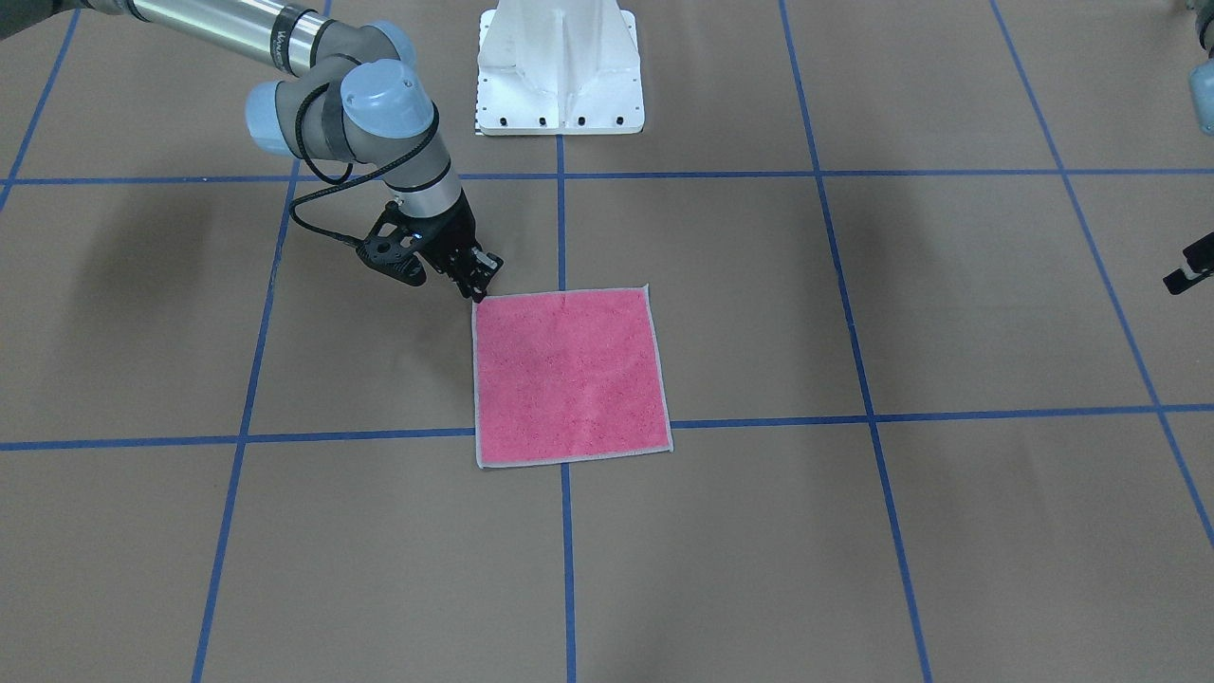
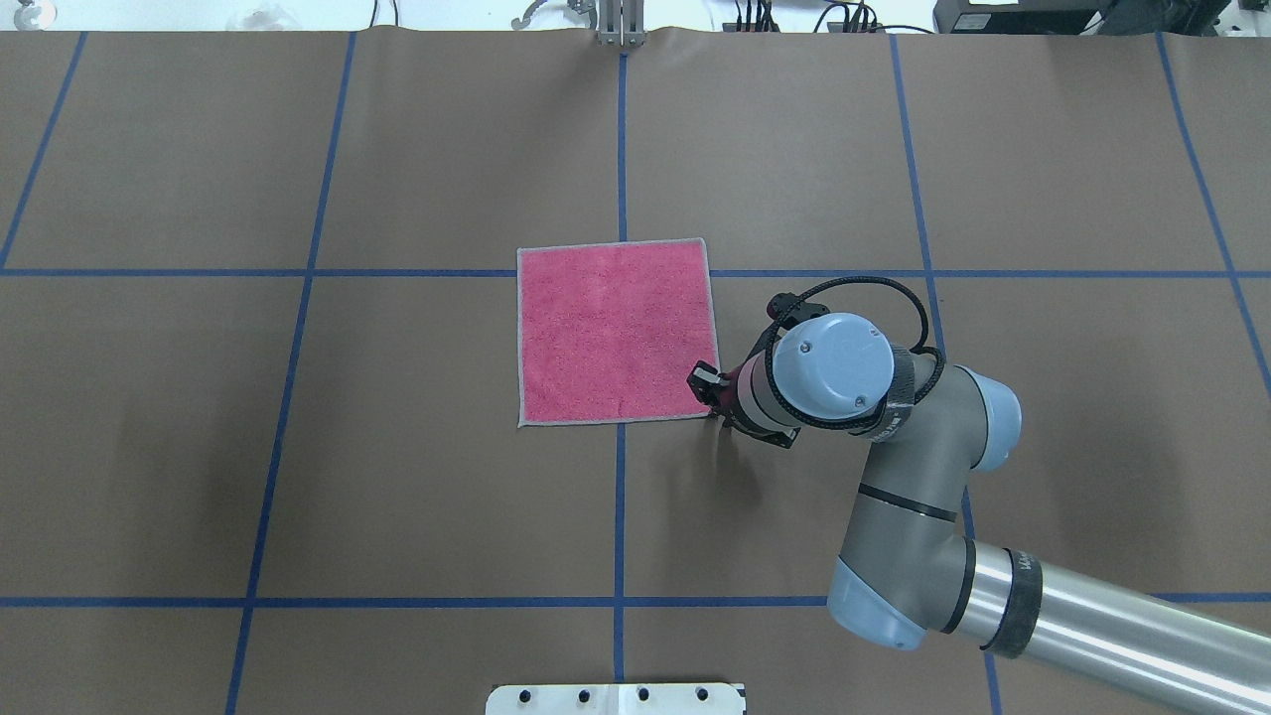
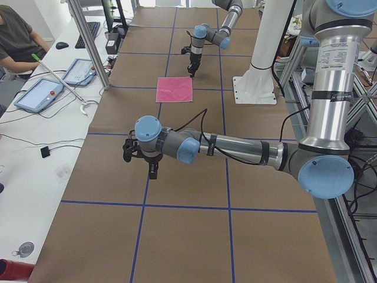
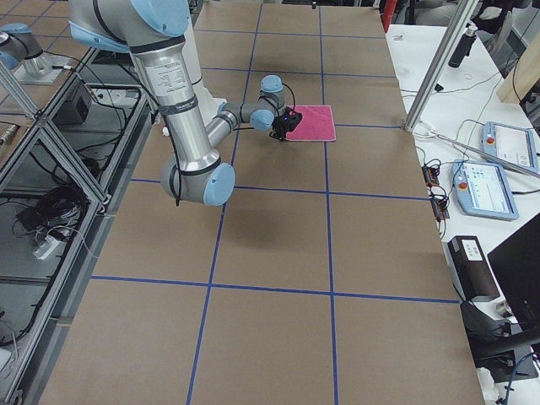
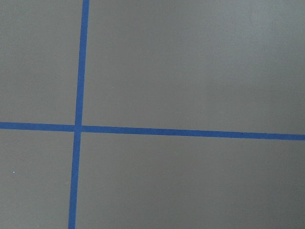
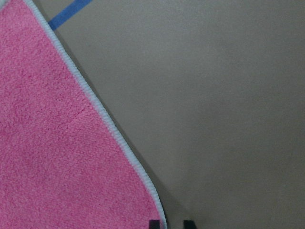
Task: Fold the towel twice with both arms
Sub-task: 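Lower the right gripper and pinch the pink towel's corner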
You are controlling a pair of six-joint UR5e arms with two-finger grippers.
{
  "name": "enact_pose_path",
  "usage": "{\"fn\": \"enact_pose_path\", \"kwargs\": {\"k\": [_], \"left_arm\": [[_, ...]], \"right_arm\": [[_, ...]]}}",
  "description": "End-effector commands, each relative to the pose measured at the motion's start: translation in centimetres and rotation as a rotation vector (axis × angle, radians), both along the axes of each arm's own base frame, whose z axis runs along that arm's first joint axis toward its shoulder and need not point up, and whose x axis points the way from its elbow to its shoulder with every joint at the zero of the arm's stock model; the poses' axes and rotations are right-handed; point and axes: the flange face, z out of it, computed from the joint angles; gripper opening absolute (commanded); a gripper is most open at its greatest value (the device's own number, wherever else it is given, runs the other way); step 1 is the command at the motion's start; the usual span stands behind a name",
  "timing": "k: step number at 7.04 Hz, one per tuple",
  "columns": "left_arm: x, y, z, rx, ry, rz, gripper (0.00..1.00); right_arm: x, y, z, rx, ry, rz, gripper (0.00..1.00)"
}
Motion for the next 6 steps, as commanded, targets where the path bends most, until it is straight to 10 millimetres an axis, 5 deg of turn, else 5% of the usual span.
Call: {"fn": "enact_pose_path", "kwargs": {"k": [1,4,6], "left_arm": [[0.0,-0.1,-0.1,0.002,0.0,-0.001,1.0],[0.8,-1.4,-1.4,0.017,-0.002,0.007,1.0],[5.8,-3.6,-5.8,-0.117,0.036,-0.074,1.0]], "right_arm": [[0.1,0.0,0.0,0.0,0.0,0.0,0.0],[1.1,0.3,-1.1,0.004,-0.014,0.003,0.0],[2.6,0.8,-2.6,0.001,-0.007,0.006,0.0]]}}
